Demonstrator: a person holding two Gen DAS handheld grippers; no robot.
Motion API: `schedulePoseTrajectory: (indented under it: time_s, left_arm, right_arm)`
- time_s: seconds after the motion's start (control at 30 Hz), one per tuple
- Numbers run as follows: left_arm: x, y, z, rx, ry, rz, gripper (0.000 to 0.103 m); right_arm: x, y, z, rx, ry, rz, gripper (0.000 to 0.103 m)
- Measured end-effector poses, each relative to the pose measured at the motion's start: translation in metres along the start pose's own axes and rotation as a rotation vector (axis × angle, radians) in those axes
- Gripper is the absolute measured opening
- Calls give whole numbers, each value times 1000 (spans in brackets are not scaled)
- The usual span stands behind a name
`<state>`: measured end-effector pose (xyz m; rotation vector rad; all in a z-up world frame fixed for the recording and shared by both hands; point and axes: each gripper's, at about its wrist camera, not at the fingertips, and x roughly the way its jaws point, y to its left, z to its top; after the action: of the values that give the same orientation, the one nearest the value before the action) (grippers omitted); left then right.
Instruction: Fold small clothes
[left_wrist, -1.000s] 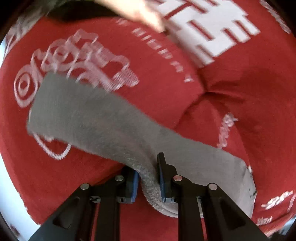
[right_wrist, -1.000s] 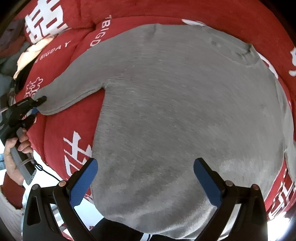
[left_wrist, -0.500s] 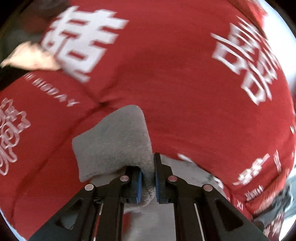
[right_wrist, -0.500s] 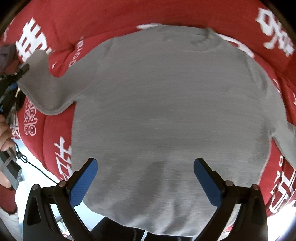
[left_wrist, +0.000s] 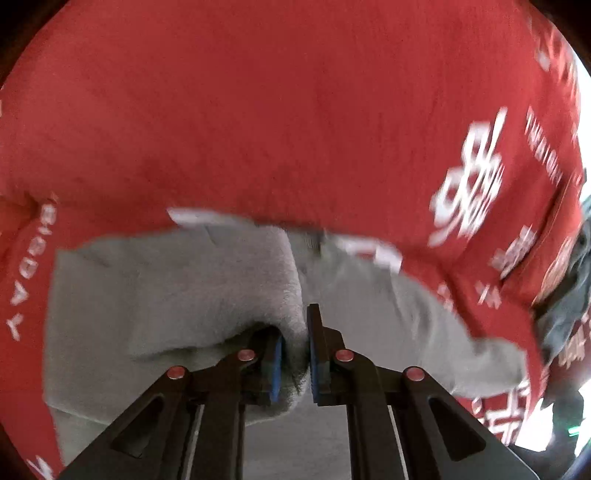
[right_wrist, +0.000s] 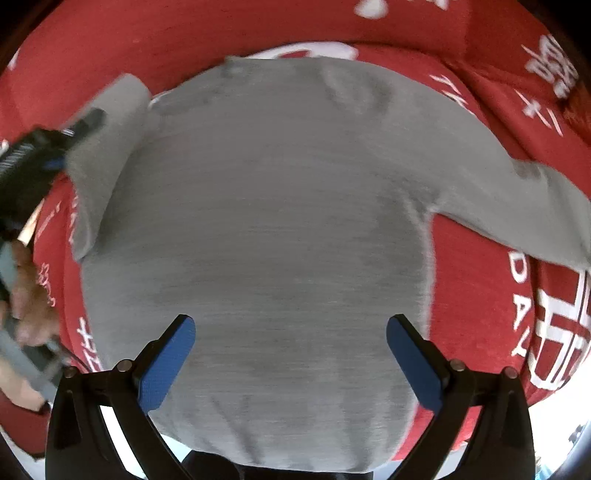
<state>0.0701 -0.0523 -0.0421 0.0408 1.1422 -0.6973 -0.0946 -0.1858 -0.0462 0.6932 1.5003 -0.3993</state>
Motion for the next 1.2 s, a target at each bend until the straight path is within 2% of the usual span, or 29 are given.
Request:
schedulePoseTrajectory:
  time_s: [0.07, 0.1, 0.13, 0.17, 0.2, 0.37, 0.47, 0.53, 0.63, 0.67, 0.73, 0.83, 0.97, 1.0, 1.03, 1.1, 1.13, 1.2]
  left_arm:
    - [22, -8, -10, 12, 61, 43, 18]
    - [27, -8, -13, 17, 78, 56, 39]
    - [31, -10, -17, 22, 90, 73, 67]
    - [30, -10, -20, 22, 84, 94, 76]
    - [27, -10, -25, 25, 73, 109, 81]
    - [-3, 6, -25, 38, 82, 108, 81]
    - [-36, 30, -19, 25, 33, 133, 81]
    - [-53, 52, -16, 0, 10, 173, 81]
    - [-69, 96, -13, -55, -3, 277, 81]
    - [-68, 114, -12, -72, 8, 335, 81]
    - [-63, 141, -9, -104, 36, 382, 81]
    - [-40, 183, -5, -189, 118, 371, 81]
    - [-12, 202, -4, -245, 191, 293, 81]
    - [-10, 204, -5, -253, 195, 286, 81]
    - [-6, 206, -5, -265, 199, 278, 81]
    - [-5, 207, -5, -270, 188, 270, 80]
    - [-5, 206, -4, -269, 181, 269, 72]
    - [-5, 204, -3, -258, 177, 251, 63]
  right_arm:
    - [2, -12, 1, 22, 1, -1, 103]
    - [3, -20, 0, 37, 2, 1, 103]
    - [4, -26, 0, 48, 3, 4, 103]
    - [5, -31, 0, 57, 3, 9, 103]
    - [5, -36, 0, 65, 2, 16, 103]
    - [-3, -40, 5, 54, -29, 73, 103]
    - [-14, -22, 14, -8, -55, 122, 103]
    - [-21, -1, 26, -104, -72, 115, 103]
    - [-31, 44, 42, -304, -151, 2, 103]
    - [-32, 62, 46, -372, -182, -33, 103]
    - [-27, 101, 54, -503, -226, -79, 103]
    - [-9, 154, 59, -672, -284, -148, 103]
    - [31, 201, 61, -850, -321, -282, 101]
    - [38, 206, 62, -866, -314, -303, 99]
    - [47, 211, 64, -883, -303, -327, 90]
    - [64, 212, 70, -904, -268, -387, 49]
    - [67, 210, 73, -900, -250, -383, 16]
    - [59, 198, 87, -796, -232, -292, 14]
